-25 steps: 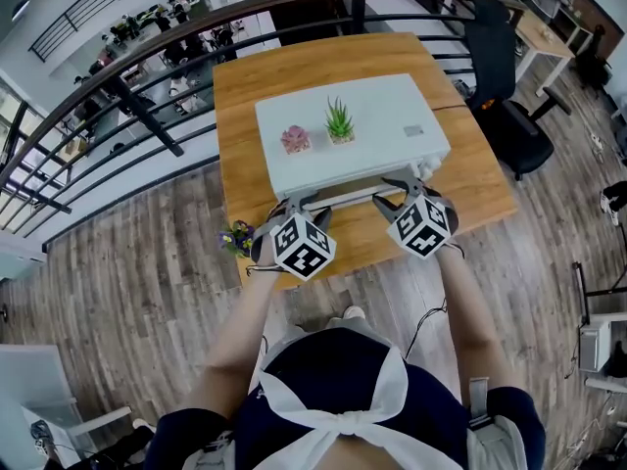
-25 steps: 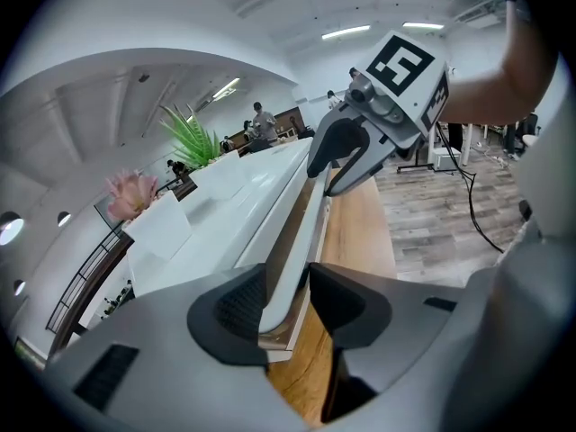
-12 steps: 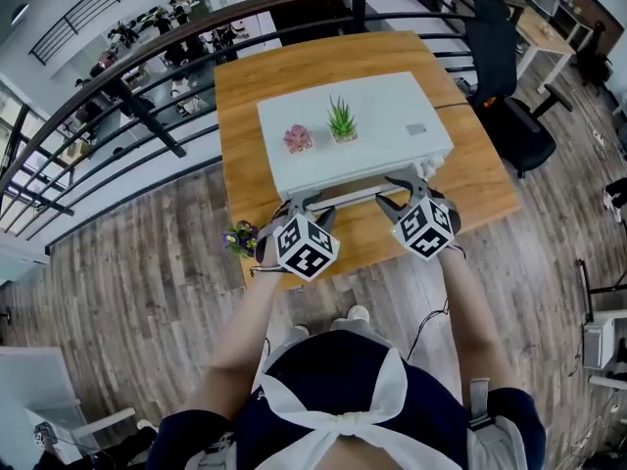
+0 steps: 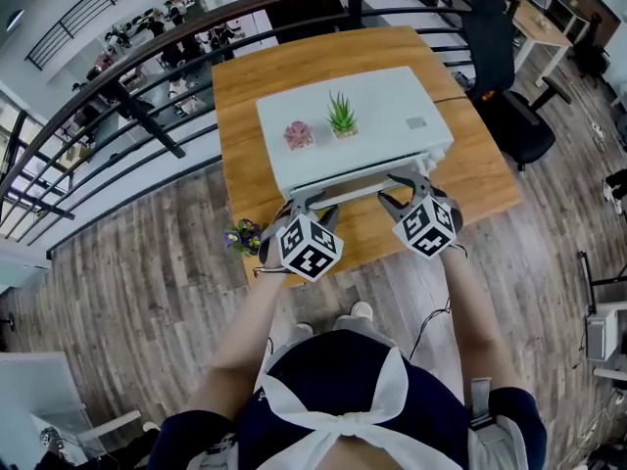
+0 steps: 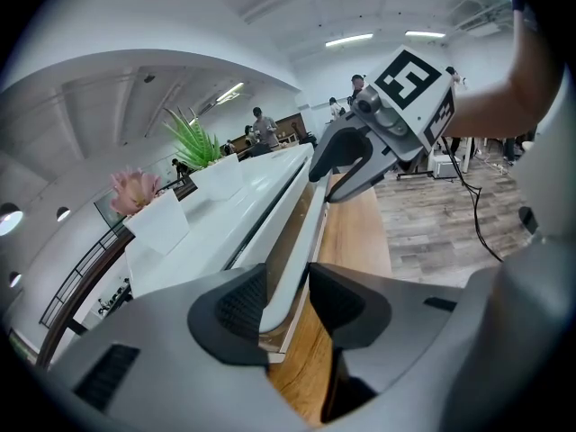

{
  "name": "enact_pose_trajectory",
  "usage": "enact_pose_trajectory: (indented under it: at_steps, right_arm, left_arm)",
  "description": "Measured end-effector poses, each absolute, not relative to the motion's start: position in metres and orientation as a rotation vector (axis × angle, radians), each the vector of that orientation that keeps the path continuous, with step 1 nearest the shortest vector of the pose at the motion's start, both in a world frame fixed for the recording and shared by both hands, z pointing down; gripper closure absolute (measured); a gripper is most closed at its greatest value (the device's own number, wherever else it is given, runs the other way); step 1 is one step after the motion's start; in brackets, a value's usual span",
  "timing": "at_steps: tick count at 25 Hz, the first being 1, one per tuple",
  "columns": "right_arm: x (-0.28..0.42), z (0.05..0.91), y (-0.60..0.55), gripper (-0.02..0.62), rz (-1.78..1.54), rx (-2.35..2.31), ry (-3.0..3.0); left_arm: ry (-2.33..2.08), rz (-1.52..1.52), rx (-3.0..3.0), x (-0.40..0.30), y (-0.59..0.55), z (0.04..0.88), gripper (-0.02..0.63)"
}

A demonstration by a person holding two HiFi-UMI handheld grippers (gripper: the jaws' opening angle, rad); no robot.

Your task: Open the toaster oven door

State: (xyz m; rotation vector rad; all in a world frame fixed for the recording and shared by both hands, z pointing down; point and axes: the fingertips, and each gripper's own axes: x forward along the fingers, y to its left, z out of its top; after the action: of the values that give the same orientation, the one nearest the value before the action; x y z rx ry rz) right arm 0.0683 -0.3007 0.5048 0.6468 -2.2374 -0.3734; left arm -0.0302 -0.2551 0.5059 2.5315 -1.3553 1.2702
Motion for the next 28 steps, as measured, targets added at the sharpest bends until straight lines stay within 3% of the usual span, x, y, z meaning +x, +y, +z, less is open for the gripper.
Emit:
enact_pose_trajectory:
  at_steps: [28]
  right_arm:
    - [0.080,0.518,-0.278,0.423,-0.374,0.701,-2.196]
  left_arm:
    - [-1.340,1.343,2.567,-0.018,-0.230,0.518,0.466]
